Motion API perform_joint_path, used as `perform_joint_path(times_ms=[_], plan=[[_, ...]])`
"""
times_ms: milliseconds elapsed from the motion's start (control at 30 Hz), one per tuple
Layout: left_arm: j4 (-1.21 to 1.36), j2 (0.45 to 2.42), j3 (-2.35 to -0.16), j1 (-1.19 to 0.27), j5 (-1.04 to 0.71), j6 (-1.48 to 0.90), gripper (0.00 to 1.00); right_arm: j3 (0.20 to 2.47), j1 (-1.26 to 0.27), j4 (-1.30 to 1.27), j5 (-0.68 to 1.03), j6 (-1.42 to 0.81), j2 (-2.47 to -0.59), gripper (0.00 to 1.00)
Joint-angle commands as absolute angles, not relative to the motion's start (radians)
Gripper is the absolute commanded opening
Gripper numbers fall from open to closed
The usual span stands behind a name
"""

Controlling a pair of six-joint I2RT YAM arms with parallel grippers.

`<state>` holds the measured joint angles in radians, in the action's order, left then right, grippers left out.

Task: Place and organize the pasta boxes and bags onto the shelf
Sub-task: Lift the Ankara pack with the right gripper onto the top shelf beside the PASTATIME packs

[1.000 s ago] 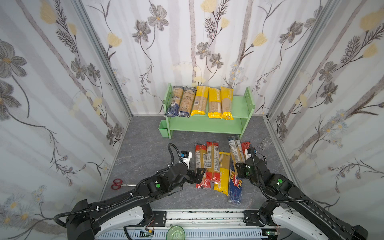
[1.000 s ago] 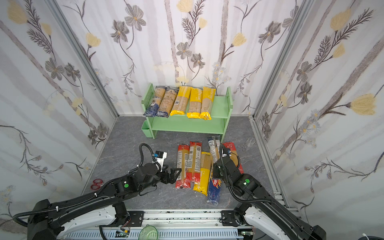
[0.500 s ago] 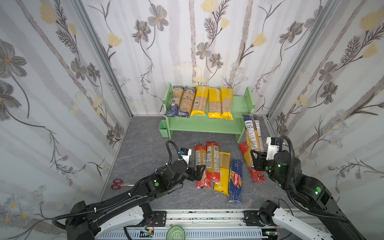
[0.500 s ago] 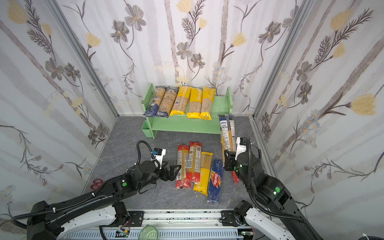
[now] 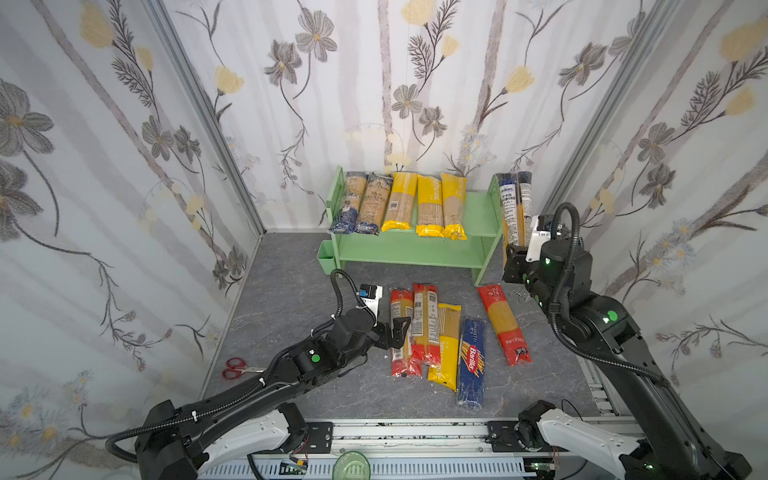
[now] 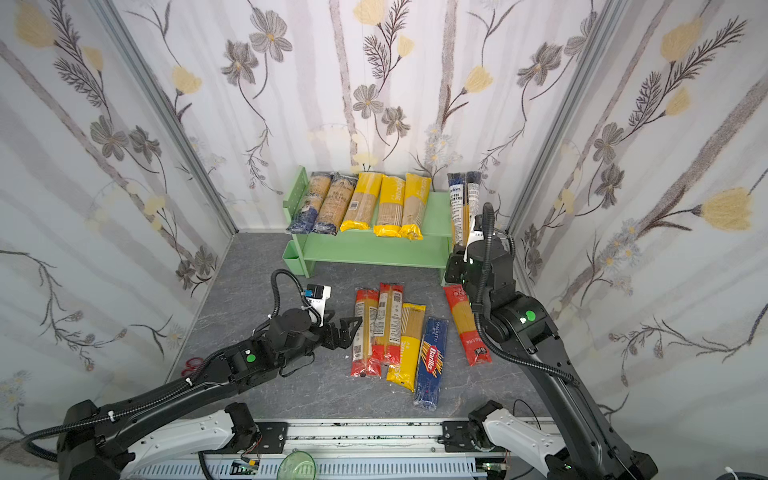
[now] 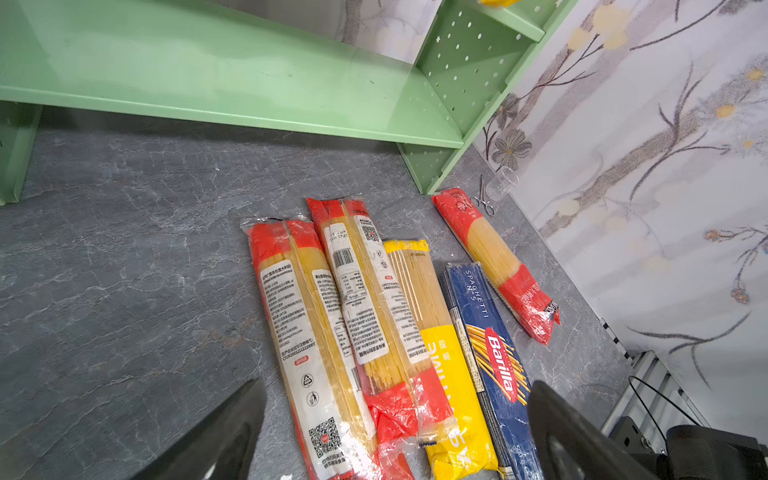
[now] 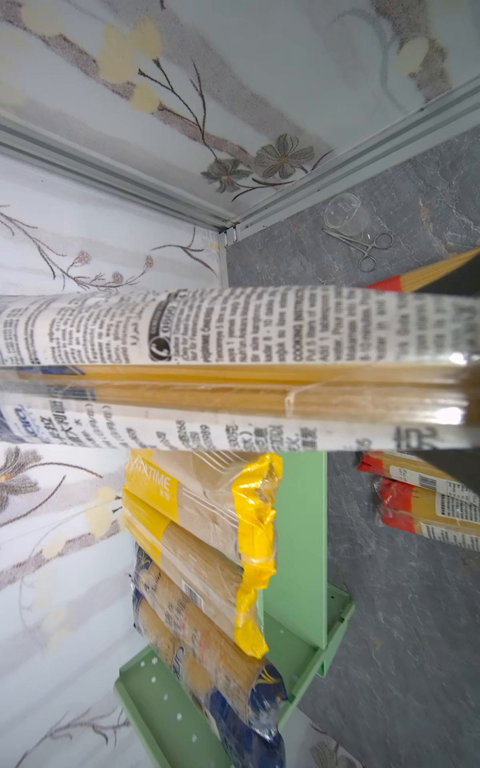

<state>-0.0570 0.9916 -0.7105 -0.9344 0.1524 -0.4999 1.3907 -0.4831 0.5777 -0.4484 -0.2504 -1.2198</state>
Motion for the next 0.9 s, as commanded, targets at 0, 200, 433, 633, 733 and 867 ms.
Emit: perform_joint_path(times_ms=[0, 200, 433, 633, 733, 867], plan=[[-0.028, 1.007, -0.734, -0.916, 0.146, -0.476, 1.0, 1.463, -0.454, 0.356, -0.373, -0.176, -1.31, 0.31], [-0.028, 1.048, -0.769, -0.875, 0.138, -0.457, 1.0, 1.615, -0.395, 0.332, -0.307, -0.142, -1.502, 0.31], [-0.028, 1.096, -0.802, -0.82, 0.1, -0.439, 1.0, 1.729, -0.336, 0.323, -0.252, -0.144, -1.687, 0.32], [-0.028, 1.115, -0.805, -0.78, 0.066, -0.434, 1.0, 1.764, -0.323, 0.324, -0.256, -0.156, -1.772, 0.32], [-0.028, 1.119, -0.804, -0.766, 0.056, -0.431, 1.0, 1.777, -0.321, 0.326, -0.272, -0.158, -1.805, 0.33], [-0.028, 1.115, -0.801, -0.753, 0.049, -0.432, 1.0, 1.816, -0.318, 0.347, -0.305, -0.152, -1.853, 0.34]])
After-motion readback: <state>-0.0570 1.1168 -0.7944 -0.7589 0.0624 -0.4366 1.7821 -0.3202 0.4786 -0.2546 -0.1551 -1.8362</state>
